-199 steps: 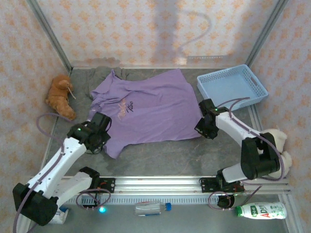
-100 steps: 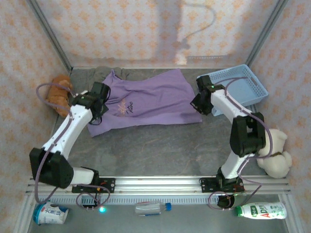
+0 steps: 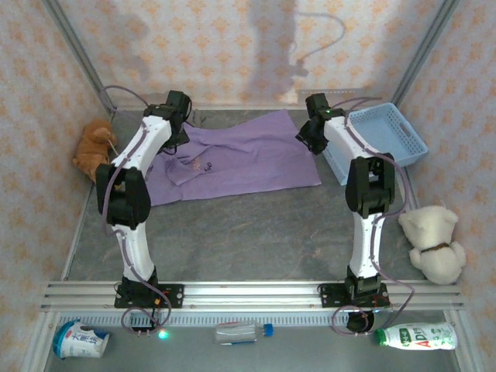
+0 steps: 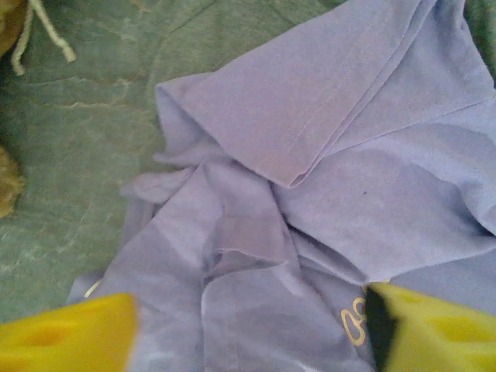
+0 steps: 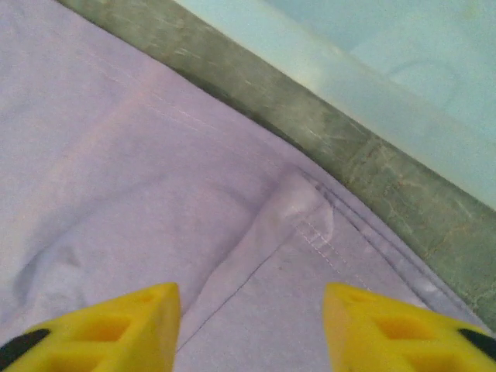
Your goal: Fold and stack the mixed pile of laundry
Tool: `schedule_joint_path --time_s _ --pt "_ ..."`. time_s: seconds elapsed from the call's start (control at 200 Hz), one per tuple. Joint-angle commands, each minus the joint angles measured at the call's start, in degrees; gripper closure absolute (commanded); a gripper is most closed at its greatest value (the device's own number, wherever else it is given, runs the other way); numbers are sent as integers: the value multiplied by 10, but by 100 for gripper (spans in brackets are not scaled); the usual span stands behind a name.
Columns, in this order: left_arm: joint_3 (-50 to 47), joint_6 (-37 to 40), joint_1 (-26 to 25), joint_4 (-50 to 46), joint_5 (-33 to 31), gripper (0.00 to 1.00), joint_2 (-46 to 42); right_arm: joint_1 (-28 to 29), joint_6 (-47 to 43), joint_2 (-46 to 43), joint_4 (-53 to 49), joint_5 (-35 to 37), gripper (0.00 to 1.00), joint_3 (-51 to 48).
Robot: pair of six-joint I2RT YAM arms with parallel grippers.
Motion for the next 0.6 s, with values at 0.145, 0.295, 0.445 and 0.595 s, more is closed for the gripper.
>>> schedule_joint_path --time_s 0.145,0.295,0.445,0.595 --pt "-82 52 5 -56 21 0 -122 -3 -87 -108 -27 10 47 -81" --pt "-207 3 9 -42 54 4 -197 -3 -97 -162 -36 -1 47 -190" --pt "-331 -77 20 17 86 11 -260 -4 -71 -180 -1 -32 47 -272" --pt "-406 -166 28 58 96 19 -282 -2 -19 -163 28 -44 46 -295"
